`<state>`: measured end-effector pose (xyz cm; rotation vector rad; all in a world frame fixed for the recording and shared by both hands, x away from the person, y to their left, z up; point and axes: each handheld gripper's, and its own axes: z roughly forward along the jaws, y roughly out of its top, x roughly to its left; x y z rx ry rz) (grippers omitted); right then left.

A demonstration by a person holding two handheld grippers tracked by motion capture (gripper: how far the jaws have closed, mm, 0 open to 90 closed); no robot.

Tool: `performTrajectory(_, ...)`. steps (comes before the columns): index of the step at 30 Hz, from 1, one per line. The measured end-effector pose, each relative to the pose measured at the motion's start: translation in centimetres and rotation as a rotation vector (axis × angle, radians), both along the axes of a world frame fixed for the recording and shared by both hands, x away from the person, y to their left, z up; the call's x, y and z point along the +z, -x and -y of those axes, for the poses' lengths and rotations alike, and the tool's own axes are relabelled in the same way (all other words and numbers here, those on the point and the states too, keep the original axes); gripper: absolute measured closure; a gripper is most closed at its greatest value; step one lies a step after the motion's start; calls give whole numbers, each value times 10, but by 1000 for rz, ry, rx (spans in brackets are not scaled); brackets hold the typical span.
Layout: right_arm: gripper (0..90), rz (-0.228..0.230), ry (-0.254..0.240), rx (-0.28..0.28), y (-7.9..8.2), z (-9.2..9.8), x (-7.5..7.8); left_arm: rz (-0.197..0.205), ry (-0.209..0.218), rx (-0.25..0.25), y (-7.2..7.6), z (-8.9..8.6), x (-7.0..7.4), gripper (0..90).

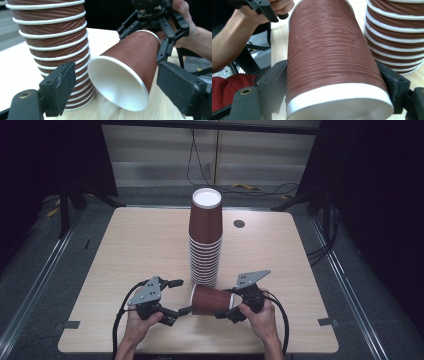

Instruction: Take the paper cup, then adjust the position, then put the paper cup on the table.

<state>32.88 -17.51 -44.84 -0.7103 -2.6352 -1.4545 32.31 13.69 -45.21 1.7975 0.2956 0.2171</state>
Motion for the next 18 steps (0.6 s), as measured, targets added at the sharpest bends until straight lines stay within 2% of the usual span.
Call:
performTrajectory(2,210,6,-20,-3,1,1,-2,-7,11,8,0,-2,-1,156)
performTrajectory(3,210,7,-24,-2,1,2,-3,-10,4,3,0,-3,-1,155)
performTrajectory(4,210,9,-25,-3,2,2,-3,-10,10,19,1,-3,-1,155)
performTrajectory(8,210,20,-52,1,2,2,-5,-26,7,-8,1,-3,-3,154)
performTrajectory(18,210,33,-109,15,4,1,-13,-48,15,-24,1,1,-5,155)
